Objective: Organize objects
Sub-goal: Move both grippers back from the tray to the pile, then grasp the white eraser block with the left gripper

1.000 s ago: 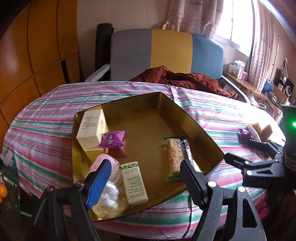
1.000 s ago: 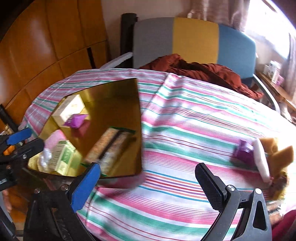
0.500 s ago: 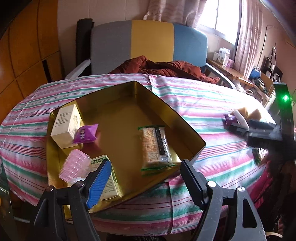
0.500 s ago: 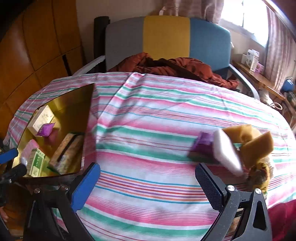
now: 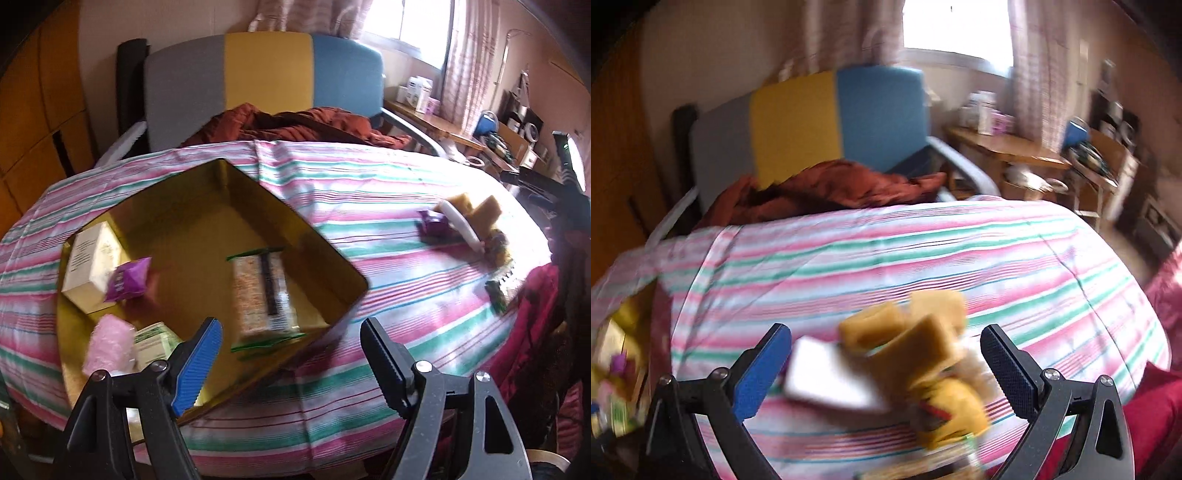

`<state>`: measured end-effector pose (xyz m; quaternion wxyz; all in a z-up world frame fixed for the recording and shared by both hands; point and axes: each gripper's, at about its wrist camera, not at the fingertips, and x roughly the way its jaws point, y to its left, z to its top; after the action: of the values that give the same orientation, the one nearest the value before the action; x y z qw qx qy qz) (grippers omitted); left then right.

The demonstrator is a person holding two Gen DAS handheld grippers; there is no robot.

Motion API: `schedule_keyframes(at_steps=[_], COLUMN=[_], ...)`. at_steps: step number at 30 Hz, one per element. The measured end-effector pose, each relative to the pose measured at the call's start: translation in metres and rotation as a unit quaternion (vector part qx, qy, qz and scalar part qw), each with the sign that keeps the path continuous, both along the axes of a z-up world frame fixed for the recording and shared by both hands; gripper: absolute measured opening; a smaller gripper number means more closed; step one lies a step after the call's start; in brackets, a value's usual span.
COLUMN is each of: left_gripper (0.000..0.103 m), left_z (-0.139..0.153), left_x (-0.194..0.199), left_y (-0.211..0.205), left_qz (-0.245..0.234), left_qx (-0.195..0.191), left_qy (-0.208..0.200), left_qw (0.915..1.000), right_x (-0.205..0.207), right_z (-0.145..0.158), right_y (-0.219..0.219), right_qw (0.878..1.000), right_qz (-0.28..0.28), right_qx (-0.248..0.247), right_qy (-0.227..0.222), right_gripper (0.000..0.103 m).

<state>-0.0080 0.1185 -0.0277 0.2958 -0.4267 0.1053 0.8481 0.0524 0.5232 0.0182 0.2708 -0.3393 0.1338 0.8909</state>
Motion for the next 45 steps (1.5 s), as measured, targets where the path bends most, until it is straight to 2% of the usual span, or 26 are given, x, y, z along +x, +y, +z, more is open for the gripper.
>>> schedule_keyframes(at_steps=[3,5,7,8,13,20,26,32,35,40,43,45], left_gripper=[0.080,0.080,0.080,0.080,0.080,0.080,0.078,0.075,0.068,0.060,0.038,0.032], left_z=[0.003,0.003,0.002,0.001,0.003,-0.003,-0.016,-0.025,-0.029,-0.041,-0.050,-0.049], left_x=[0.003,0.005,0.006,0.007,0.006,-0.001,-0.014,-0.027,-0.032,-0.045,-0.046,-0.041], left_y=[0.017,0.031,0.046,0.055,0.091,0.147,0.188,0.219,0.237,0.265,0.280,0.282], left_qz=[-0.026,-0.044,-0.058,-0.065,-0.102,-0.142,-0.142,-0.153,-0.155,-0.148,-0.154,-0.166], left_qx=[0.004,0.005,0.001,-0.002,0.014,0.031,0.020,0.049,0.048,0.072,0.077,0.075], left_qy=[-0.004,-0.010,-0.015,-0.018,-0.039,-0.090,-0.122,-0.163,-0.170,-0.200,-0.216,-0.206], left_qw=[0.9996,0.9990,0.9982,0.9977,0.9939,0.9853,0.9821,0.9735,0.9719,0.9659,0.9613,0.9615], right_x=[0.018,0.029,0.039,0.042,0.039,0.041,0.042,0.038,0.037,0.034,0.033,0.032], right_z=[-0.007,-0.018,-0.023,-0.021,-0.024,-0.030,-0.033,-0.037,-0.039,-0.040,-0.042,-0.042], right_y=[0.039,0.059,0.073,0.076,0.072,0.076,0.079,0.079,0.079,0.079,0.078,0.078], right_qw=[0.997,0.991,0.983,0.981,0.980,0.977,0.973,0.973,0.972,0.973,0.973,0.973], right_qz=[-0.068,-0.106,-0.122,-0.128,-0.116,-0.106,-0.101,-0.090,-0.085,-0.077,-0.074,-0.074], right_qx=[-0.030,-0.076,-0.125,-0.129,-0.148,-0.173,-0.190,-0.200,-0.206,-0.209,-0.210,-0.210], right_qy=[0.023,0.033,0.054,0.064,0.067,0.072,0.080,0.075,0.074,0.067,0.065,0.063], right_gripper=[0.103,0.103,0.103,0.103,0.103,0.103,0.103,0.103,0.103,0.103,0.103,0.103])
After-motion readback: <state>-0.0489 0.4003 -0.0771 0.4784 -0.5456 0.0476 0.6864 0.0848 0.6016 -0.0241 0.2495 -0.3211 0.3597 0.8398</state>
